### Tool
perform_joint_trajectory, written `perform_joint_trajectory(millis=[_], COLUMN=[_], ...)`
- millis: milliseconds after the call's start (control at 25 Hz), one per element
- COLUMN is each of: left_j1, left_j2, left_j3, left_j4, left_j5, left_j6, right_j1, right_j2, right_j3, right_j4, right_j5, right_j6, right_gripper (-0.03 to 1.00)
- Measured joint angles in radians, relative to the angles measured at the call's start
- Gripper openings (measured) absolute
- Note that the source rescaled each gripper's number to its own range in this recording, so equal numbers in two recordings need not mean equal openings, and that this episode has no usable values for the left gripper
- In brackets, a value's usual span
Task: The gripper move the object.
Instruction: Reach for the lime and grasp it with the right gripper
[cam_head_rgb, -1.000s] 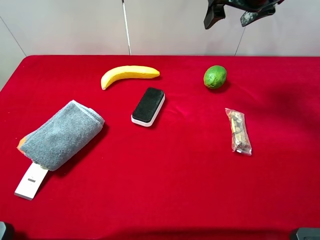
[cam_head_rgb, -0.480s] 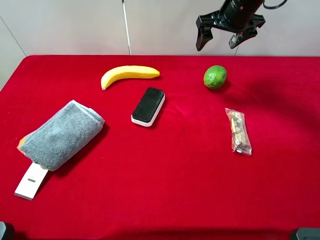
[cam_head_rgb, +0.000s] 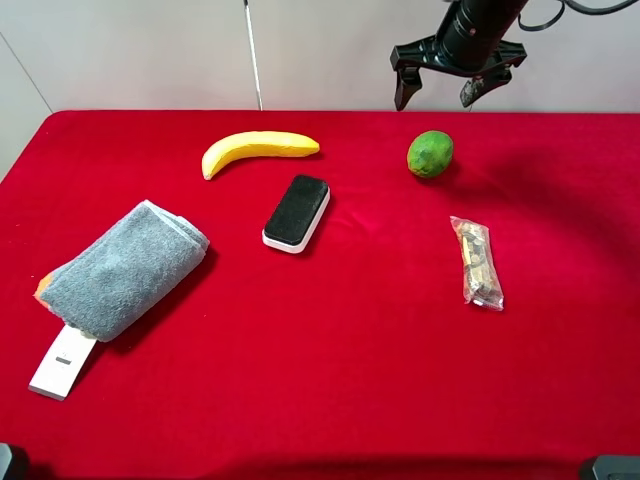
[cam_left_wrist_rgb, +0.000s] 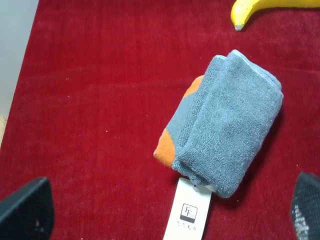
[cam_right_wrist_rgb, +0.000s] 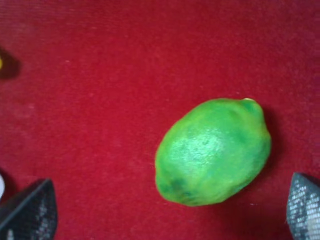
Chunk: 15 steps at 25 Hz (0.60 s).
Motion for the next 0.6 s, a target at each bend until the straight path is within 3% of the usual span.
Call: perform_joint_trajectory(millis=[600], left_j1=[0.0], left_j2=[0.0], left_j3=[0.0], left_j4=[0.0], left_j5=[0.0], left_j6=[0.0], right_j1=[-0.026], right_j2=[0.122], right_j3=[-0.049], right_j4=[-0.004], right_j5=[0.035], right_j6=[0.04], right_gripper=[1.0])
